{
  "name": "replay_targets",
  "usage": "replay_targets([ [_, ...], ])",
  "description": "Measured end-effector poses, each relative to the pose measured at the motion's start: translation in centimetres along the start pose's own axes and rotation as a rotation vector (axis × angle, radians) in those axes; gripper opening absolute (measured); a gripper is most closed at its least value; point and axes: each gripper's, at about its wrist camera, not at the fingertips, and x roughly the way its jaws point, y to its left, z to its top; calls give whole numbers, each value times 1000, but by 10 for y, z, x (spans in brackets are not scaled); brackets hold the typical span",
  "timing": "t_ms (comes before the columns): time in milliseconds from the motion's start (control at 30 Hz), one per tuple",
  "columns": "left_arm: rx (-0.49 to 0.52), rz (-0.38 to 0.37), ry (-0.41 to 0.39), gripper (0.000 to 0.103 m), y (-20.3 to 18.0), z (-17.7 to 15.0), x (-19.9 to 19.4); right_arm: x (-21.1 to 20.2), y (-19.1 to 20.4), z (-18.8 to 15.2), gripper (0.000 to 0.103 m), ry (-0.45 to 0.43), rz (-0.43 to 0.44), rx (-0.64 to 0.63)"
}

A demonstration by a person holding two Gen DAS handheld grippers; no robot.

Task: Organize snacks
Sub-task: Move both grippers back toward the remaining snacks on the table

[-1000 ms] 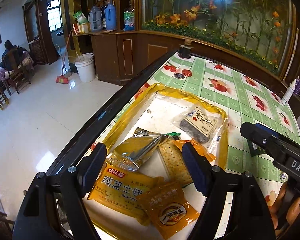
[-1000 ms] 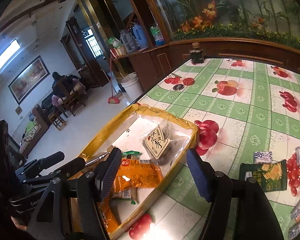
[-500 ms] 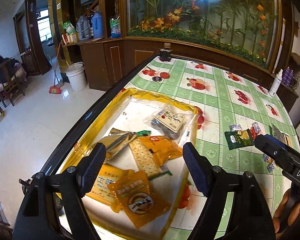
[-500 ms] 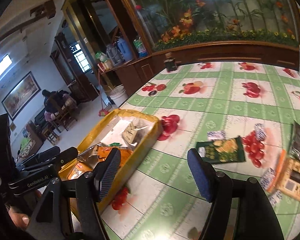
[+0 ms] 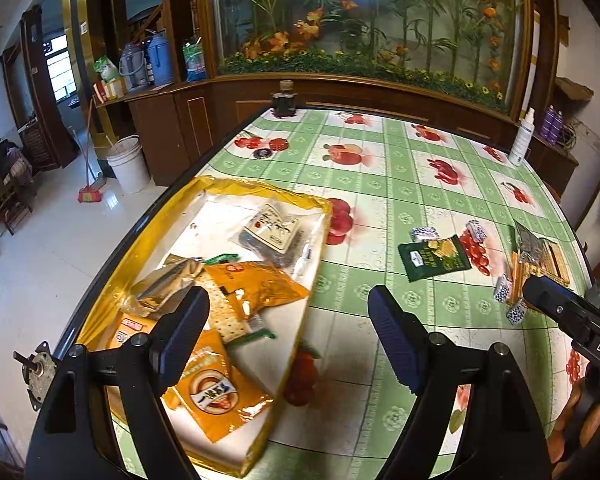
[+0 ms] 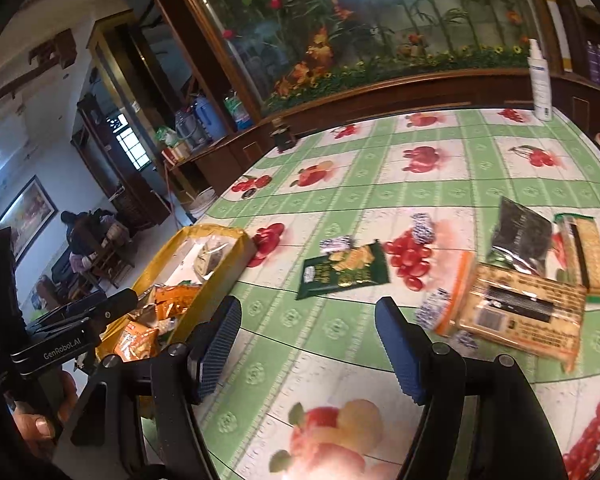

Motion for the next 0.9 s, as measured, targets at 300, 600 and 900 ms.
replay_targets([
  [300,66,-55,38,82,-36,-6,9,-25,-48,-21,72,-4,-73,74],
  [600,144,-115,90,82,-69,-9,27,-38,-83,-33,73,-5,-122,138],
  [900,154,-139,126,82,-78,-9,45,-37,-99,-31,73,0,-147,143],
])
